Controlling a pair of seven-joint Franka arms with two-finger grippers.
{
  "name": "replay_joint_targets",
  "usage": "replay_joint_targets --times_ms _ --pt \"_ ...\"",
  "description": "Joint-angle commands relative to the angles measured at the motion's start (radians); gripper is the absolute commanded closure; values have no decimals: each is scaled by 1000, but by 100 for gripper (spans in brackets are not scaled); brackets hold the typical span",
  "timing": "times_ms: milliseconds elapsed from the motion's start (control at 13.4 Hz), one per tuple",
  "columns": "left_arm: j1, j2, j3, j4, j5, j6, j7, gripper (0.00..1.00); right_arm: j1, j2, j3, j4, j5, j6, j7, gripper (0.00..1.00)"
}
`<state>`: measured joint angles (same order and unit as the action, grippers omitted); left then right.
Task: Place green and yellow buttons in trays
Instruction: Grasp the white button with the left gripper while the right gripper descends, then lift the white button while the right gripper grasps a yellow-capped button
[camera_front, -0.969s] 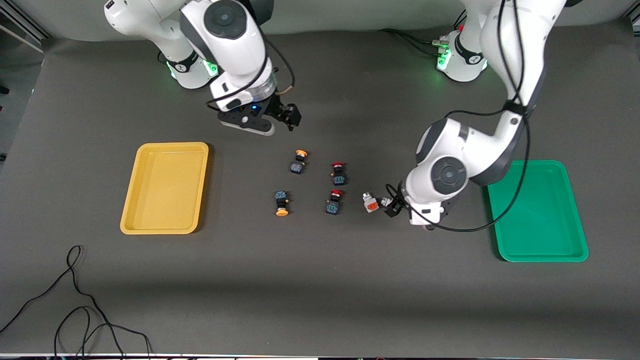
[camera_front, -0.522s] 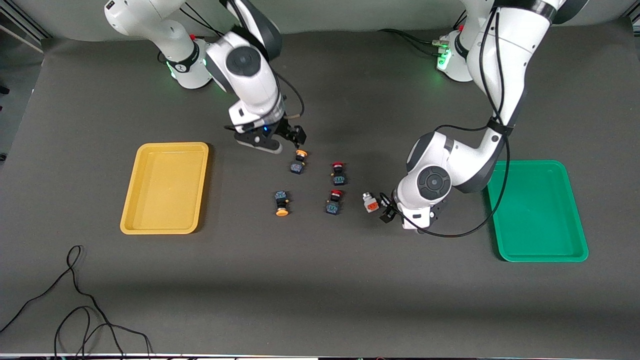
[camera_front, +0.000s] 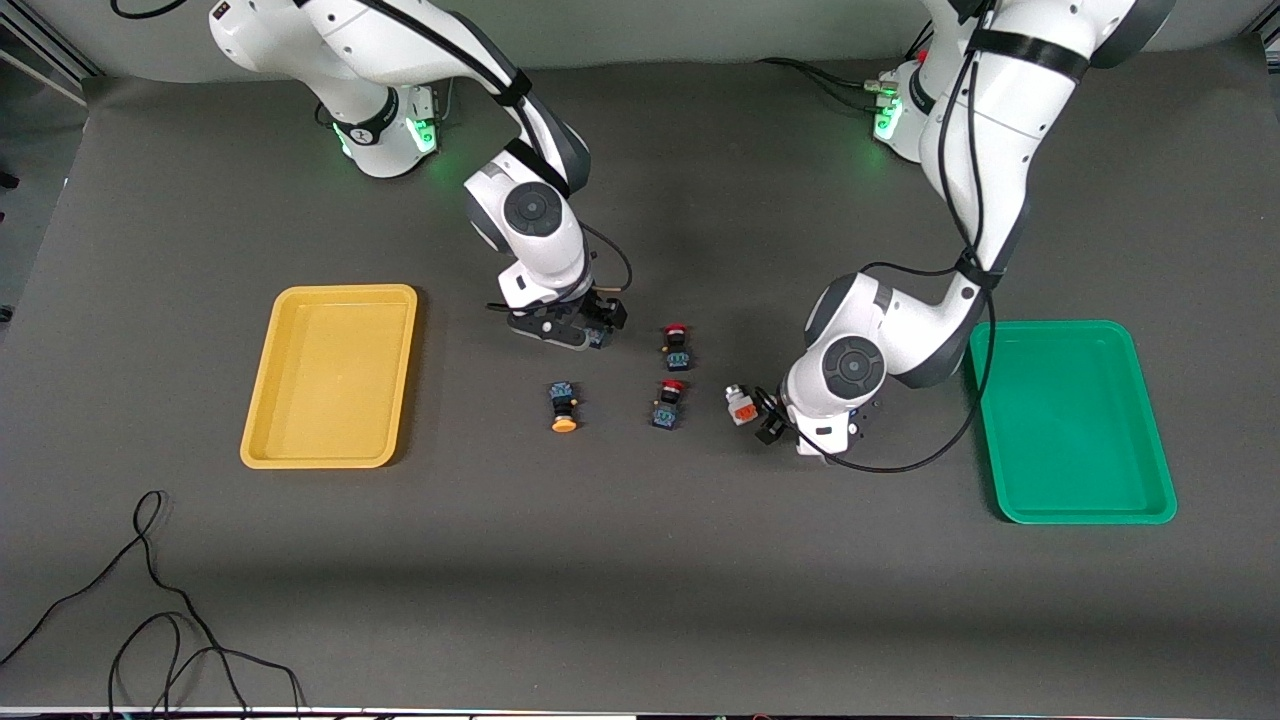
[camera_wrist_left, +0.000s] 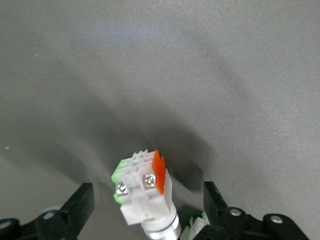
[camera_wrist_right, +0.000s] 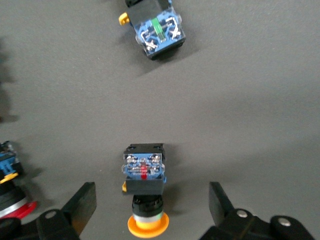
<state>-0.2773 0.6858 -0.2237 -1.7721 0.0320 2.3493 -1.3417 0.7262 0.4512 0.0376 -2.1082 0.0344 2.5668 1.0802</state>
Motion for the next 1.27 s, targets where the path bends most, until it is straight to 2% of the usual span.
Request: replay_joint_targets --times_ms 0,149,373,447,522,671,746,969,1044,1193 --pt "-16 -6 10 -6 49 7 -30 100 16 38 -15 40 -18 6 21 1" --pt "-14 -11 10 -3 57 4 -28 100 15 56 -16 51 -18 6 20 2" --pt "-11 -37 9 3 89 -37 -16 100 15 89 -19 79 -18 6 20 10" --pt "-13 -57 9 6 95 -79 -11 100 15 96 -21 83 -18 6 20 19" --pt "-13 -90 7 8 100 -119 16 100 15 96 -24 86 -19 6 20 35" --pt "-3 -175 6 10 100 -253 215 100 15 96 -24 88 -19 6 20 64" --pt "1 -214 7 11 100 -321 298 100 15 93 -24 88 -19 6 18 75" --pt "65 -328 6 22 94 -490 528 100 15 66 -24 105 -19 -20 12 78" --pt "99 -359 7 34 91 -560 632 100 15 37 -24 115 -18 -67 9 78" --pt "188 -409 7 46 91 -651 839 100 13 -20 -24 212 -18 -275 1 78"
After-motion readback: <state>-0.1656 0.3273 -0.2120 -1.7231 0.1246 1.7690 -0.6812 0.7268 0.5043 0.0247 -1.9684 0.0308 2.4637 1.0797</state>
